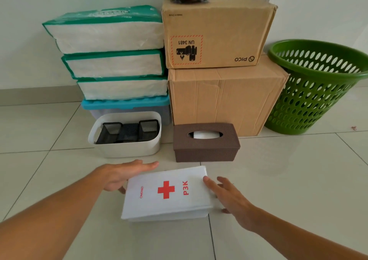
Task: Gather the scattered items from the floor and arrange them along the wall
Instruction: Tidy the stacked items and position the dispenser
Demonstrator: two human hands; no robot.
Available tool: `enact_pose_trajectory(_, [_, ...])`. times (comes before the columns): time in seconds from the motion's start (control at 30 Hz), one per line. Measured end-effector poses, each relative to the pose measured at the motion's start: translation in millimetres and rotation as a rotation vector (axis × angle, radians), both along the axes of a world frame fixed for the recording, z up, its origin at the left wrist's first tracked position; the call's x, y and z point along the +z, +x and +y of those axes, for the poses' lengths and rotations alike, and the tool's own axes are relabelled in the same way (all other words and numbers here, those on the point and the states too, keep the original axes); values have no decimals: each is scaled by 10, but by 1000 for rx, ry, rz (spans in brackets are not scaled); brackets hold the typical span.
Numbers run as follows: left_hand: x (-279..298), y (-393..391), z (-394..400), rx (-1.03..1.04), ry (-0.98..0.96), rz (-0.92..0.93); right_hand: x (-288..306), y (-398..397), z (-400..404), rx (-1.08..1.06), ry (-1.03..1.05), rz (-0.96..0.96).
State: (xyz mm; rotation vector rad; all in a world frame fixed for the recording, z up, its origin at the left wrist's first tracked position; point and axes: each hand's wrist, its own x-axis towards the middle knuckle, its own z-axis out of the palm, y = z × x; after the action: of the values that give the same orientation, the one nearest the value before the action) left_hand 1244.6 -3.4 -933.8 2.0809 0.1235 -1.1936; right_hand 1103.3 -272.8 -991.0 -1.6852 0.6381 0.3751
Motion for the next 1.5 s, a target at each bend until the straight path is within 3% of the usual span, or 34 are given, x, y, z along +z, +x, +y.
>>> enact_pose_trajectory(0.1, [-62, -152, 113, 170, -71, -14, -23, 5, 110, 61, 26, 43])
enact_pose_trajectory(0.3, [-259, -475, 310, 340, -216, 94, -53, 74, 279, -57, 173, 135])
enact_pose_trajectory(0.6, [-341, -633, 190, 415, -192, 37, 88, -45, 372, -90, 199, 113])
enact_pose_trajectory(0.87, [-275, -396, -454, 204, -222, 18, 103, -446, -69, -364, 231, 117])
enact_pose_trajectory(1.17, [-436, -607, -1899, 27, -332, 79, 191, -1064, -1027, -692, 145, 159])
enact_pose_trajectory(1.23, [-445, -710, -2223, 88, -434, 72, 207, -1183, -1251, -752, 147, 162])
enact_pose_trajectory(1.4, [-554, -961, -2839, 589, -815, 39, 229, -1344, -1640, -898, 252, 113])
enact_pose_trajectory(1.5, [-590, -1148, -2992, 602, -841, 136, 271, -1297, -1658, -868, 342, 84])
